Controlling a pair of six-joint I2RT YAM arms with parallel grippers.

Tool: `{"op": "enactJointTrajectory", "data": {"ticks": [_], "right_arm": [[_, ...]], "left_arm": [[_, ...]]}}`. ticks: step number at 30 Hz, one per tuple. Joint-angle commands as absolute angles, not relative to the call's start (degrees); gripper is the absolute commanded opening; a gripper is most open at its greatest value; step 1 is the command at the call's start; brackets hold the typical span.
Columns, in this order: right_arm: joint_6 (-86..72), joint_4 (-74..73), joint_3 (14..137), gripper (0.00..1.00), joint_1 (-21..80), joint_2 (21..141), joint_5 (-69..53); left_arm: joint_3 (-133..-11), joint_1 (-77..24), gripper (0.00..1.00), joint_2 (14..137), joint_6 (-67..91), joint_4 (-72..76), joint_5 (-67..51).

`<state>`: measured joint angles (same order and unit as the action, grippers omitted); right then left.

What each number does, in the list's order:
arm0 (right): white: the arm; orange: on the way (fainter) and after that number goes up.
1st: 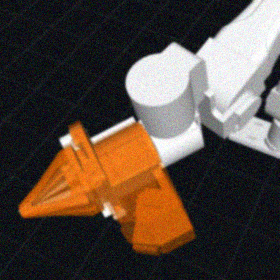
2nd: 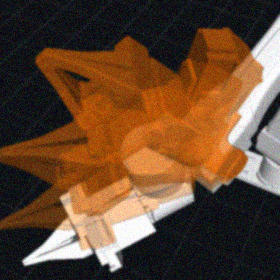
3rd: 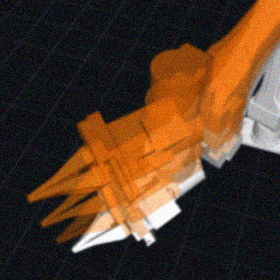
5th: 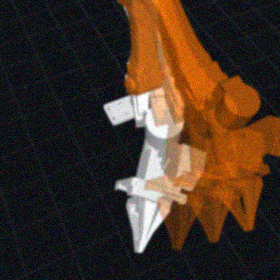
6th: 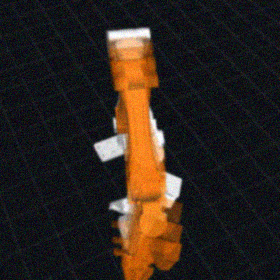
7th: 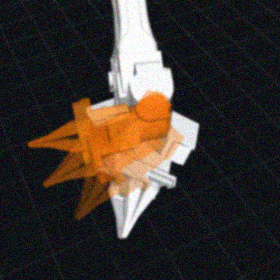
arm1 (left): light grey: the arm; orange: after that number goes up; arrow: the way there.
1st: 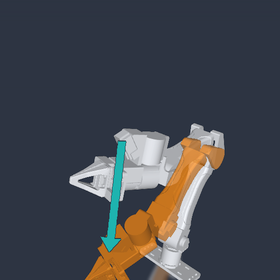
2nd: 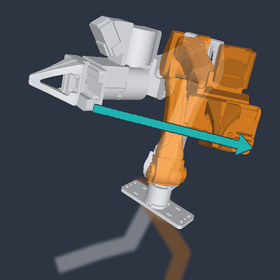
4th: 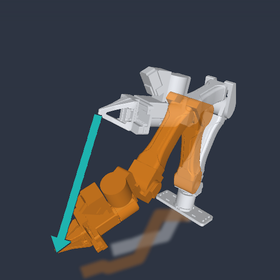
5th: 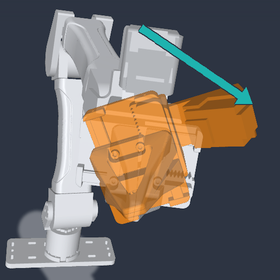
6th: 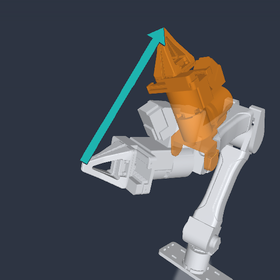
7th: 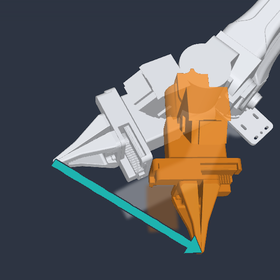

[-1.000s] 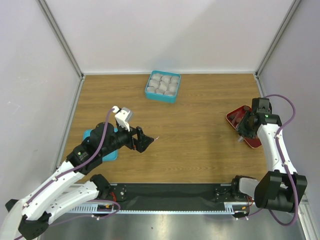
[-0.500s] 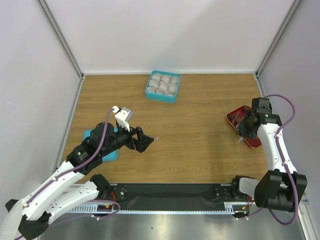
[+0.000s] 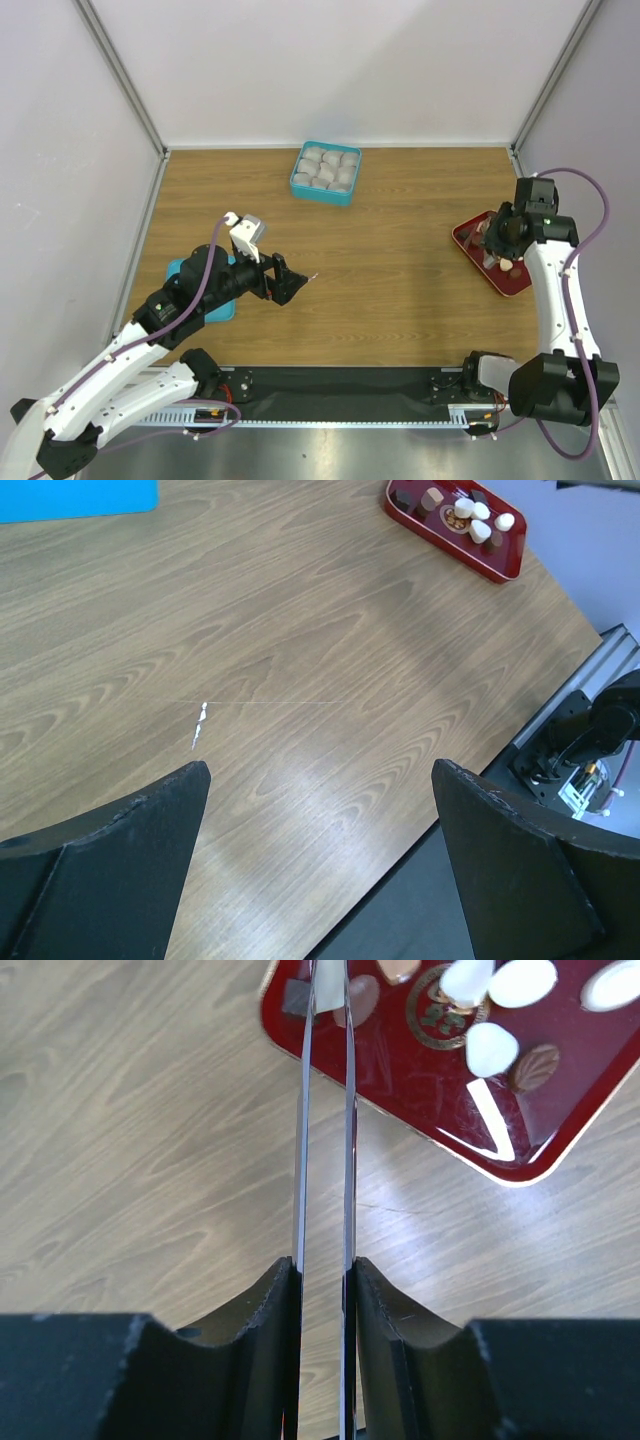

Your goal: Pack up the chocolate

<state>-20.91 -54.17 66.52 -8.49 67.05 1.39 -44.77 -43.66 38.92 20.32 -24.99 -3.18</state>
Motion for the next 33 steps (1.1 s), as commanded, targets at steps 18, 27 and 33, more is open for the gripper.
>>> {"op": "enactJointTrajectory", "data": {"ticks": [18, 27, 33], "right_arm": [[-22.95, -23.74, 95.43, 0.17, 22.14, 93.50, 3.25], [-16.27, -12.67, 101.25, 0.17, 22.94, 109.85, 1.67], [-14.68, -12.48, 103.36, 0.17, 23.03, 115.39, 2.29]], "left_arm": [[-47.20, -43.77, 1.00, 36.56, 13.80, -29.27, 9.23], [-46.49, -43.77, 1.00, 36.12, 13.62, -29.09, 8.88], [-46.23, -43.77, 1.00, 35.68, 13.62, -29.27, 8.61]]}}
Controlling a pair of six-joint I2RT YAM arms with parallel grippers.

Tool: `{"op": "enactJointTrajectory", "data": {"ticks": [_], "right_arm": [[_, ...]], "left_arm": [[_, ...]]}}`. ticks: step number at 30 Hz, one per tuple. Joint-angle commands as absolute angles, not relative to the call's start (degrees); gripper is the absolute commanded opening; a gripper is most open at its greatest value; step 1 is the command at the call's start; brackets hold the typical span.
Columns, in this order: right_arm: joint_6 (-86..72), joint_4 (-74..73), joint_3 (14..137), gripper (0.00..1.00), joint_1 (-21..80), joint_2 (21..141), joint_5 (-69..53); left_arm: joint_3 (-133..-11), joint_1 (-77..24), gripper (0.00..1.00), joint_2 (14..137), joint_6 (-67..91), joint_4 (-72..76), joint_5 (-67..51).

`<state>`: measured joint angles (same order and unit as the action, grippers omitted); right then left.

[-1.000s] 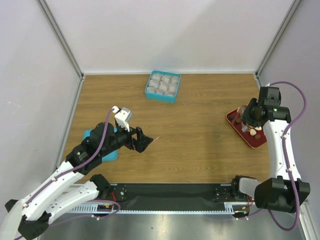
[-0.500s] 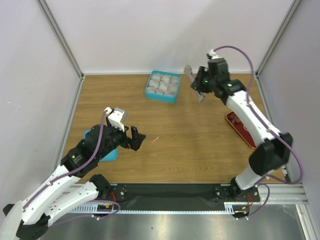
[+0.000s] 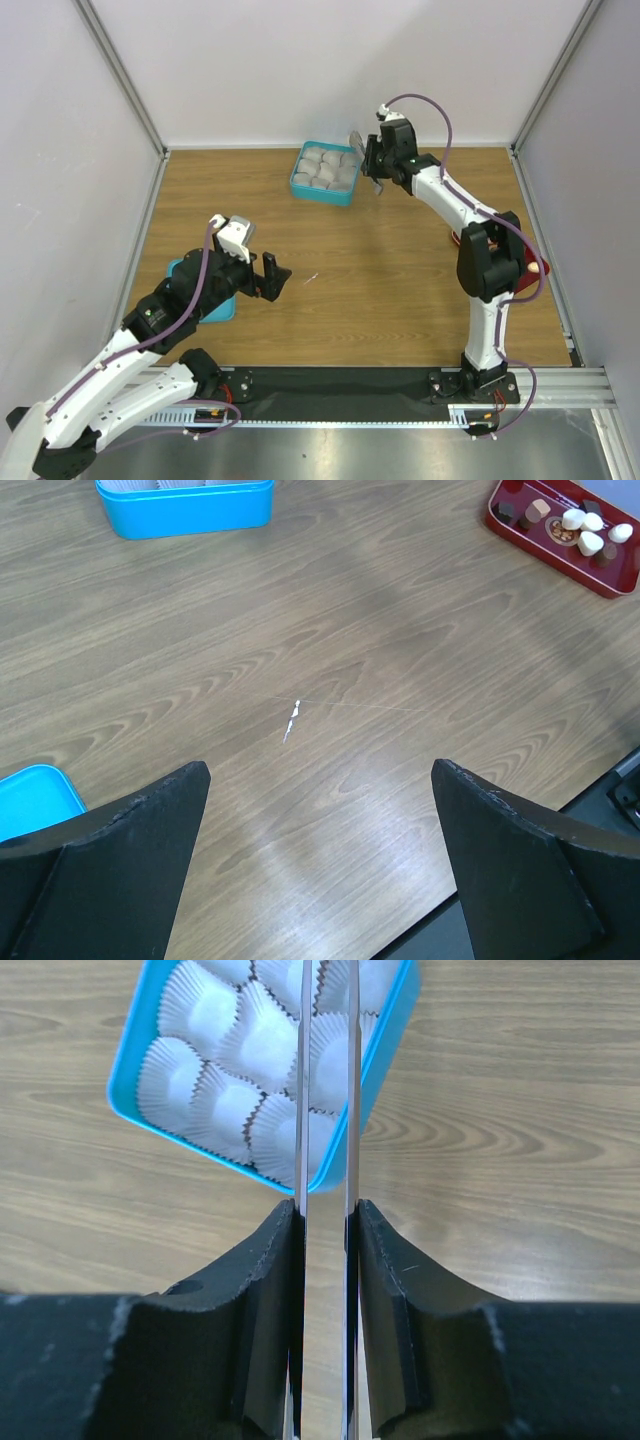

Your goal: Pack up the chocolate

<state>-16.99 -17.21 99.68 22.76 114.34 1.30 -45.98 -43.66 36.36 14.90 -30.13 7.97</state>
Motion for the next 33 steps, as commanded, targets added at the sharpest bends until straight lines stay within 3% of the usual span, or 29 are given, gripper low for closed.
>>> {"op": "enactJointTrajectory", "data": {"ticks": [1, 14, 33], "right_arm": [[-14.59, -12.39, 103.27, 0.17, 23.03, 115.75, 2.29], [-11.95, -13.62, 102.39, 0.20, 23.38, 119.00, 4.83], [-11.07, -12.74, 101.16, 0.42, 23.64, 119.97, 6.42]], "left_arm": [[-46.23, -43.77, 1.00, 35.68, 13.62, -29.09, 8.87], [-46.23, -43.77, 1.00, 35.95, 13.54, -29.00, 8.88], [-46.32, -43.77, 1.00, 36.30, 13.36, -29.09, 9.40]]}}
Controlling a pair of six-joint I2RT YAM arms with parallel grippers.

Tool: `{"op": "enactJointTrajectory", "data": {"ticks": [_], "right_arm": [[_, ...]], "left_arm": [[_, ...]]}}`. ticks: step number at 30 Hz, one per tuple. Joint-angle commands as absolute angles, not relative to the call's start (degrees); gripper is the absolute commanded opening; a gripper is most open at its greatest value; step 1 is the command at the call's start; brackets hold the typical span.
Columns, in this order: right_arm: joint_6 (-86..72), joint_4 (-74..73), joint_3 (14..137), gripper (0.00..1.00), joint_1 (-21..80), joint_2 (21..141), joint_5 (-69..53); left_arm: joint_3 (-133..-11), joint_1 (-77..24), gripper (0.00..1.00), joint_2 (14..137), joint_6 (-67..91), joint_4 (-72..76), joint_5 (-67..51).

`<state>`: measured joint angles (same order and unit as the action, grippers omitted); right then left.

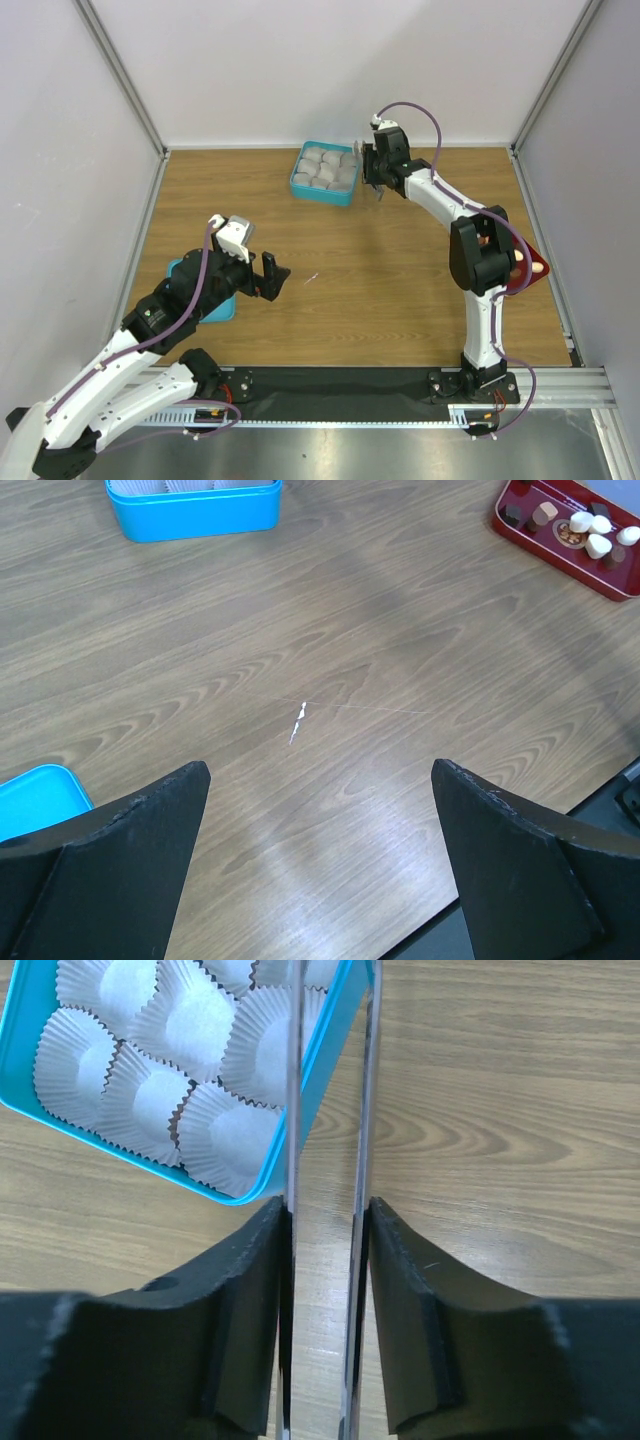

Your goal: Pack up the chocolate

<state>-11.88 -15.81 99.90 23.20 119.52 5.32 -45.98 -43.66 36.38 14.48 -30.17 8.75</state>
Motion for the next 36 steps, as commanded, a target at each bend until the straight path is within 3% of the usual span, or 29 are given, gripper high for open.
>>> {"op": "enactJointTrajectory", "data": {"ticks": [1, 10, 18, 30, 36], "right_arm": [[-10.99, -12.74, 101.25, 0.43, 23.64, 119.97, 6.59], [-11.42, -12.92, 102.39, 0.43, 23.64, 119.62, 6.50], [-13.53, -21.26, 103.63, 0.41, 21.10, 109.19, 8.26], [-20.91, -40.86, 78.34, 0.42, 3.61, 80.62, 10.02], [-23.55, -50.79, 73.74, 0.45, 0.44, 69.98, 10.19]], "left_arm": [[-46.32, -43.77, 1.00, 36.21, 13.36, -29.09, 9.40], [-46.32, -43.77, 1.00, 36.30, 13.27, -29.18, 9.75], [-46.41, -43.77, 1.00, 36.56, 13.18, -29.27, 9.41], [-46.32, -43.77, 1.00, 36.47, 13.36, -28.39, 5.81], [-46.41, -43.77, 1.00, 36.74, 13.10, -28.04, 3.34]]}}
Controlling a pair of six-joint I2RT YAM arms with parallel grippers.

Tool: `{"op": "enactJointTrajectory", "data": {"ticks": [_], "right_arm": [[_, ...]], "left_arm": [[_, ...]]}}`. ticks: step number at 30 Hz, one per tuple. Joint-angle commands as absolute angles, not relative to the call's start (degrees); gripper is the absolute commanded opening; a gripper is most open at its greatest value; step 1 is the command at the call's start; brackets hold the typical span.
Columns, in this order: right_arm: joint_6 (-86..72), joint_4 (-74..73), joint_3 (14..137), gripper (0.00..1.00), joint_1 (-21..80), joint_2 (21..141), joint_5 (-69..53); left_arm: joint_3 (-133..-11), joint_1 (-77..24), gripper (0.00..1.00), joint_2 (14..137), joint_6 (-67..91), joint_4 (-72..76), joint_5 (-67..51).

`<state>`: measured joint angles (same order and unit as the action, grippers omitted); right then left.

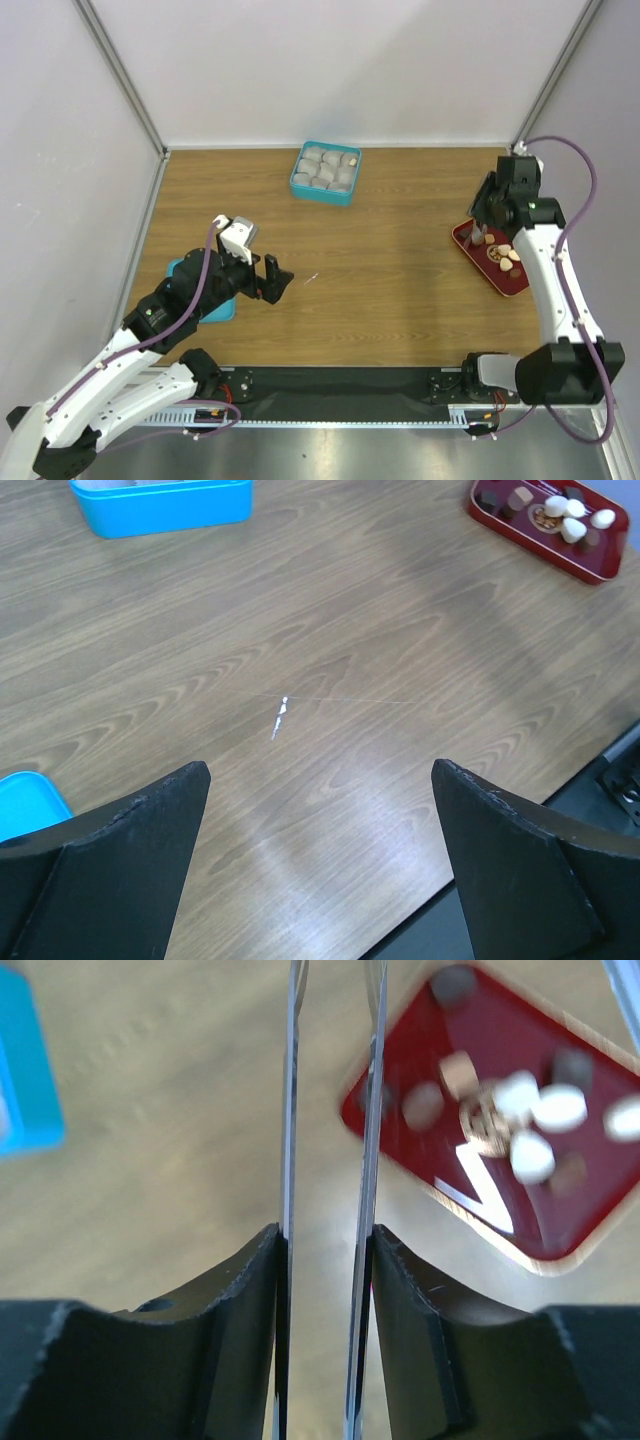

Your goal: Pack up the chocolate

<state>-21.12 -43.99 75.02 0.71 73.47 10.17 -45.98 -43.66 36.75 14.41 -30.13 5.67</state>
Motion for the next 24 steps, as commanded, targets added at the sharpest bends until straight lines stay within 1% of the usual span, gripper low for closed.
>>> {"op": "enactJointTrajectory", "data": {"ticks": [1, 5, 11, 15, 24], "right_arm": [[-23.90, -51.50, 73.04, 0.45, 0.44, 69.27, 10.28], [-25.05, -53.87, 68.66, 0.47, -1.40, 68.12, 12.83], [-25.58, -52.30, 62.32, 0.49, -4.04, 66.10, 7.13], [-25.58, -49.14, 58.11, 0.49, -4.57, 65.92, 6.33], [-25.75, -44.65, 54.76, 0.50, -4.92, 66.53, 6.94]], "left_arm": [[-46.32, -43.77, 1.00, 36.83, 13.10, -27.95, 3.08], [-46.41, -43.77, 1.00, 36.74, 12.92, -27.86, 2.29], [-46.05, -43.77, 1.00, 35.95, 12.92, -27.95, 2.37], [-46.14, -43.77, 1.00, 36.04, 12.92, -27.69, 2.20], [-46.14, -43.77, 1.00, 36.30, 13.09, -27.86, 2.72]]}}
